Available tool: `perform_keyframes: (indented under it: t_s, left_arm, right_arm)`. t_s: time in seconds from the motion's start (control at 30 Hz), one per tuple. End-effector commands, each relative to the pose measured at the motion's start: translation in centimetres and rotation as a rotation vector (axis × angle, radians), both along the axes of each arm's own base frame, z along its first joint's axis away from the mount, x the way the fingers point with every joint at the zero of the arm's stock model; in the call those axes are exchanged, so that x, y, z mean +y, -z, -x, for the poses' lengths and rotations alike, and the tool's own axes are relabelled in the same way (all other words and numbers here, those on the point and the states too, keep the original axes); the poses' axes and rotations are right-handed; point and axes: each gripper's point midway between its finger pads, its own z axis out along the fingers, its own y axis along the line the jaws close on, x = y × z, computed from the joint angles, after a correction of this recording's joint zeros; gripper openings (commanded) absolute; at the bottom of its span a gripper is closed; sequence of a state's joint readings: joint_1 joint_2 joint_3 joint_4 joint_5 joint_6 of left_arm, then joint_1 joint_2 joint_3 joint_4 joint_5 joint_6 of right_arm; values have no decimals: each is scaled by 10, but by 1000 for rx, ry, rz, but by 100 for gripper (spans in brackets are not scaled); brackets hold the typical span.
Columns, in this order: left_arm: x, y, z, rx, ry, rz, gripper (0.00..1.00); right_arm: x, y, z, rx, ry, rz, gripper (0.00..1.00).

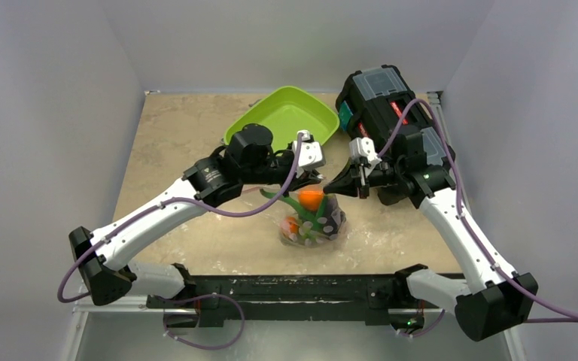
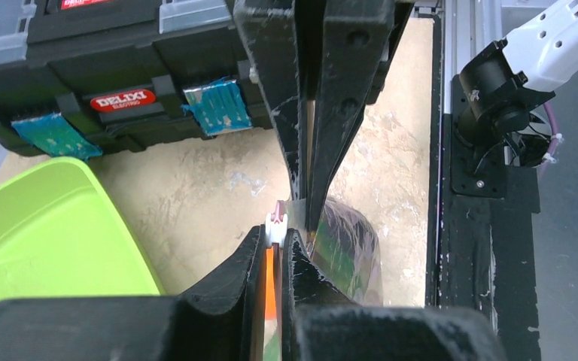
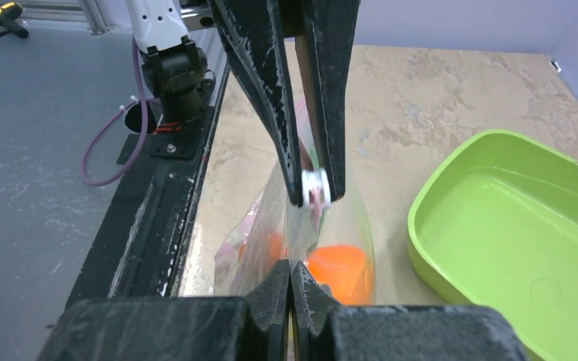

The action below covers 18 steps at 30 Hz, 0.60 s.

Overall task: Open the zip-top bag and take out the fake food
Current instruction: Unzip the zipper food storage bag at the center of the board.

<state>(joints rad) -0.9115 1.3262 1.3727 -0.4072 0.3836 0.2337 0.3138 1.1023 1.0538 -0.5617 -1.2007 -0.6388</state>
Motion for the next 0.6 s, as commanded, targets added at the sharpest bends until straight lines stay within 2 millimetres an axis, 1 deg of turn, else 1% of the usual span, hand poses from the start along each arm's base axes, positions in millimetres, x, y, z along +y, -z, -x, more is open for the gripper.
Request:
perform_keyframes:
  t_s: [0.0, 0.2, 0.23, 0.27, 0.37, 0.4, 0.47, 0.57]
  left_arm:
    - [14, -21, 2, -11, -13, 77, 0]
    - [12, -19, 5, 3, 7, 83, 0]
    - [11, -20, 5, 5, 11, 89, 0]
    - [9, -22, 6, 8, 18, 100, 0]
    - [4, -25, 9, 21, 41, 118, 0]
    - [3, -27, 10, 25, 48, 124, 0]
    - [0, -30, 11, 34, 58, 137, 0]
    - [-3, -33, 12, 41, 72, 156, 0]
  right_arm:
    - [-3, -3, 6, -6, -11, -14, 0]
    - [-1, -2, 11, 11, -39, -31, 0]
    - [-1, 0, 12, 19, -46, -34, 7]
    - [0, 0, 13, 23, -53, -41, 24]
    - [3, 0, 16, 55, -76, -66, 47]
    - [4, 0, 17, 62, -86, -72, 54]
    - [9, 1, 19, 80, -102, -78, 63]
    - [16, 2, 18, 103, -123, -89, 65]
